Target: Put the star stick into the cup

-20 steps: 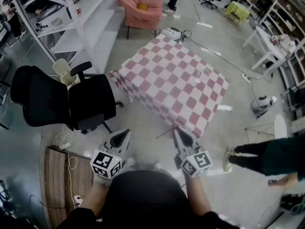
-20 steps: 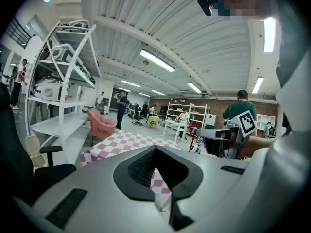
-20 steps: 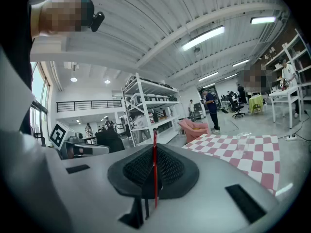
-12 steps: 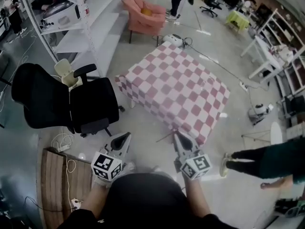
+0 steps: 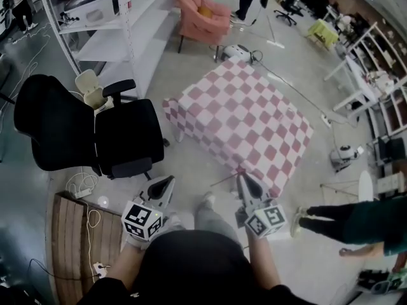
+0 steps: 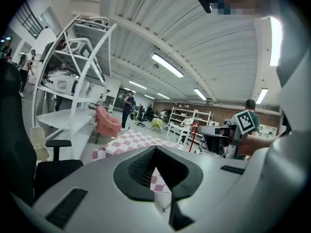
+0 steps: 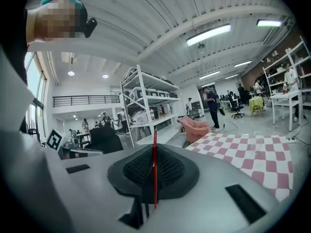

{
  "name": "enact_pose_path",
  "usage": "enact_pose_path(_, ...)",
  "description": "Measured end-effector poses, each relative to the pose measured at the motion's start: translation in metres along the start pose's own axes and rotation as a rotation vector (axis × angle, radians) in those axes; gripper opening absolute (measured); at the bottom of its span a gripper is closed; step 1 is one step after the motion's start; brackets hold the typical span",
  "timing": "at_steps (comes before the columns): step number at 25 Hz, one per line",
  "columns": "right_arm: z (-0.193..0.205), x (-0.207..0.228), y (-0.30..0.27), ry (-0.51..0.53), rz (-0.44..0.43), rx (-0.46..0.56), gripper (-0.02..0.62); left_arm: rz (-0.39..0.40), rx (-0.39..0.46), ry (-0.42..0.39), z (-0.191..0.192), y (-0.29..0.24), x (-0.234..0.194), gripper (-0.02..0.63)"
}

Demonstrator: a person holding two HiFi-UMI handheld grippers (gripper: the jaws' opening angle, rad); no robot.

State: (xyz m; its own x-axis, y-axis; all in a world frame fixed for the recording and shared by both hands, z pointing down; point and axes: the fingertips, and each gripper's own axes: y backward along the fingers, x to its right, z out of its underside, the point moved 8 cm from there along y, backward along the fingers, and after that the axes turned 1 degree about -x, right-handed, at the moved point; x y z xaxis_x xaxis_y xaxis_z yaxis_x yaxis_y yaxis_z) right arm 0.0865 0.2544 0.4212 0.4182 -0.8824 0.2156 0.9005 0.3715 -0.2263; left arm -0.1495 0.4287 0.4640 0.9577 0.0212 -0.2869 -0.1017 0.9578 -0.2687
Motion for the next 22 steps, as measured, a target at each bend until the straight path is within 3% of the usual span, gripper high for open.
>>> enact_pose_path(8,-0.003,0.048,-0.059,-0.017,-0.03,-0.009,0.028,-0.012,-0.027,0.0,-0.01,-0.061,-0.025,0.042)
enact_pose_path(15,-0.041,0.115,-0.132,-0.021,-0.091,-0.008,0.028,-0.044,-0.028,-0.024,-0.062,-0.147,-0.054,0.041)
enact_pose_path(22,-0.075,0.199,-0.166,-0.059,-0.104,0.05,0.028,-0.04,-0.04,-0.073,-0.106,-0.247,-0.057,0.041)
